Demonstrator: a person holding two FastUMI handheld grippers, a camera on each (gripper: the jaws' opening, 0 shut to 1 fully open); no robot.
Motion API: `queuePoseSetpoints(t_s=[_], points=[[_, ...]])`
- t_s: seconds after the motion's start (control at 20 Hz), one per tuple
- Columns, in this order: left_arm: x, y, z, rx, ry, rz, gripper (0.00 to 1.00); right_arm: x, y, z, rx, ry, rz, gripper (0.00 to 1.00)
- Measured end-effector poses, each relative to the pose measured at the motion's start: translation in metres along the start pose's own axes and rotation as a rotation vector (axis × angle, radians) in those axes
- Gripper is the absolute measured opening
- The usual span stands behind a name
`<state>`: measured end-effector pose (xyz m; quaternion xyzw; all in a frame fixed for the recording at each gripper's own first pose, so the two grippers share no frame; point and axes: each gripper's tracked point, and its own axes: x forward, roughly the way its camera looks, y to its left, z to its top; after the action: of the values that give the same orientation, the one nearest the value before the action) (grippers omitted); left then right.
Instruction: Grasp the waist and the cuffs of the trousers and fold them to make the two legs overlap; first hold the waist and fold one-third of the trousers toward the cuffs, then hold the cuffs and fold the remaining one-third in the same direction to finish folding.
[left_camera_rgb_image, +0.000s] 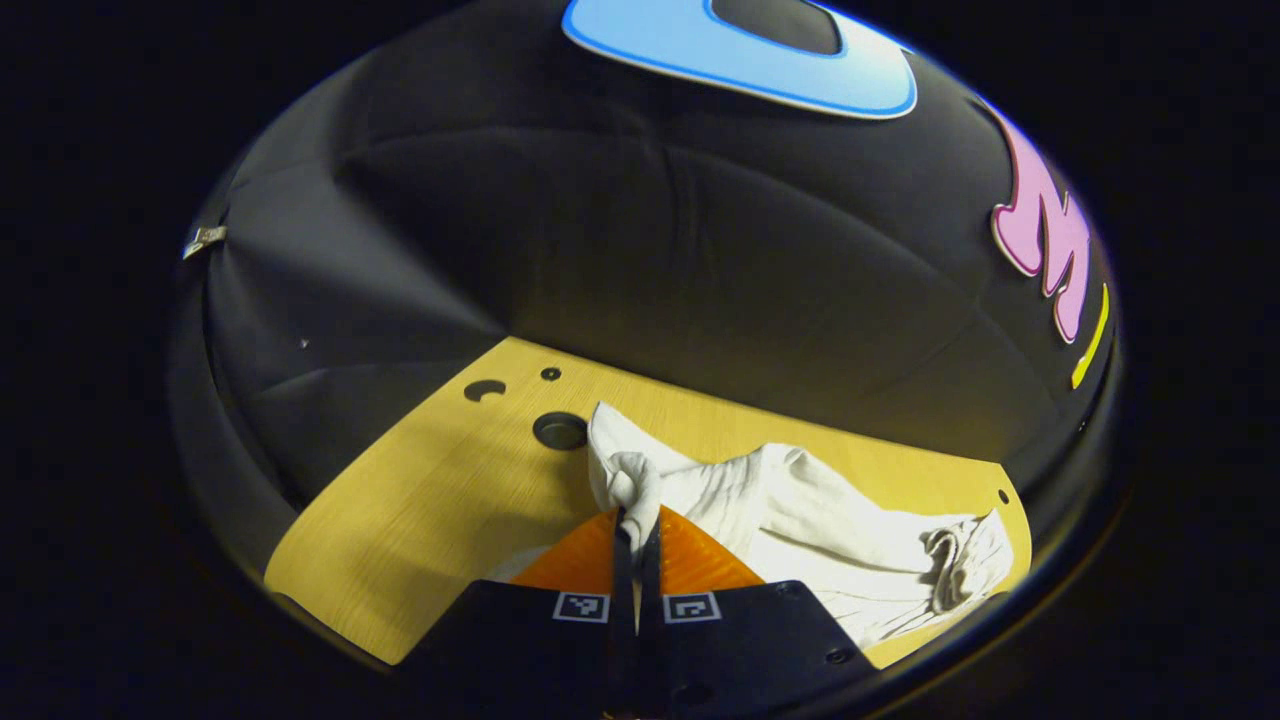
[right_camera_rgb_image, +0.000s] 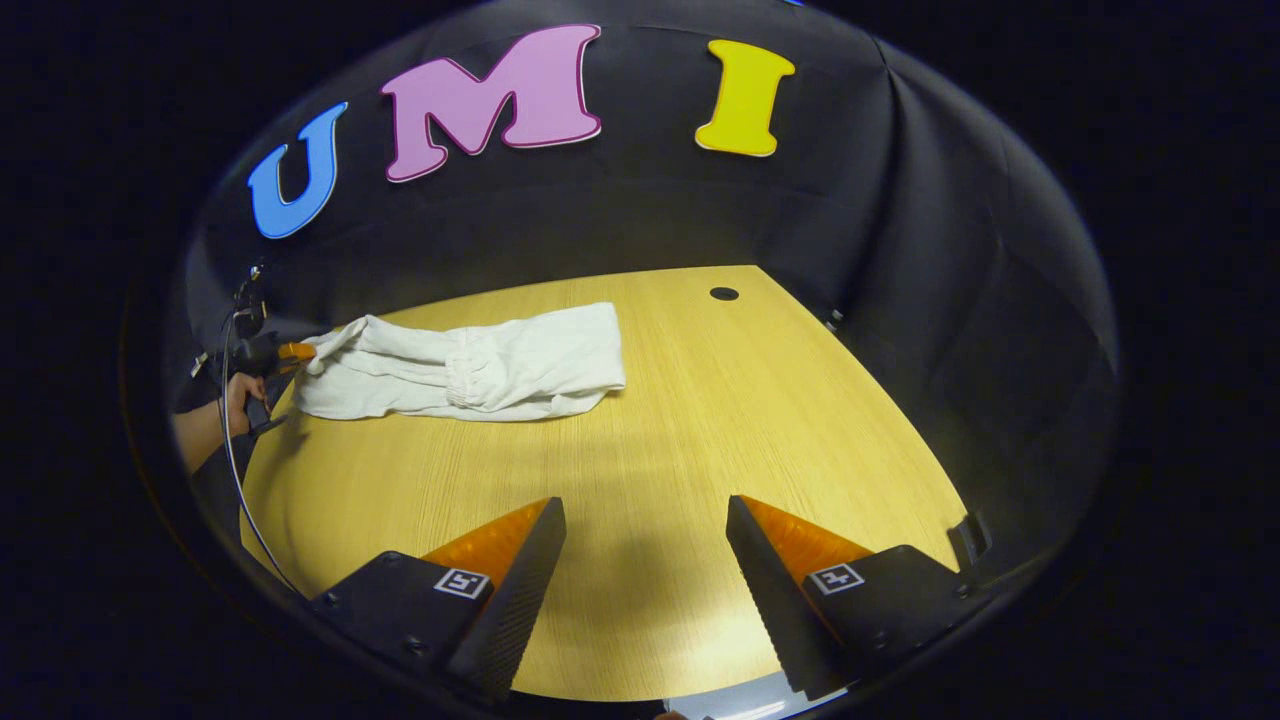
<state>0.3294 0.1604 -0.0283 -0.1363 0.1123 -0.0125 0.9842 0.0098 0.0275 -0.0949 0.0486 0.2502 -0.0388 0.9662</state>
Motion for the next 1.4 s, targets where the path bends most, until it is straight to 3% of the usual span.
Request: queuePoseSetpoints(t_s=[0.4,0.75,1.0,1.4], points=[[-0.052,-0.116,0.062,-0.008,-0.105,-0.11,0.05,-0.013,-0.047,0.029,0.0,-0.087,-0.025,0.99],[-0.104,-0.248,0.095,-0.031,-0.19,-0.22,0.05,0.0,-0.073,0.057,-0.059,-0.144,0.046,0.99],[-0.114,-0.348,0.069,0.031,-0.177,-0.29,0.05,0.016,-0.093,0.054,-0.041,-0.13,0.082,0.99],[-0.108,-0.483,-0.012,0.009,-0.079,-0.386,0.05,0.022,-0.125,0.044,-0.036,-0.119,0.12,0.99]])
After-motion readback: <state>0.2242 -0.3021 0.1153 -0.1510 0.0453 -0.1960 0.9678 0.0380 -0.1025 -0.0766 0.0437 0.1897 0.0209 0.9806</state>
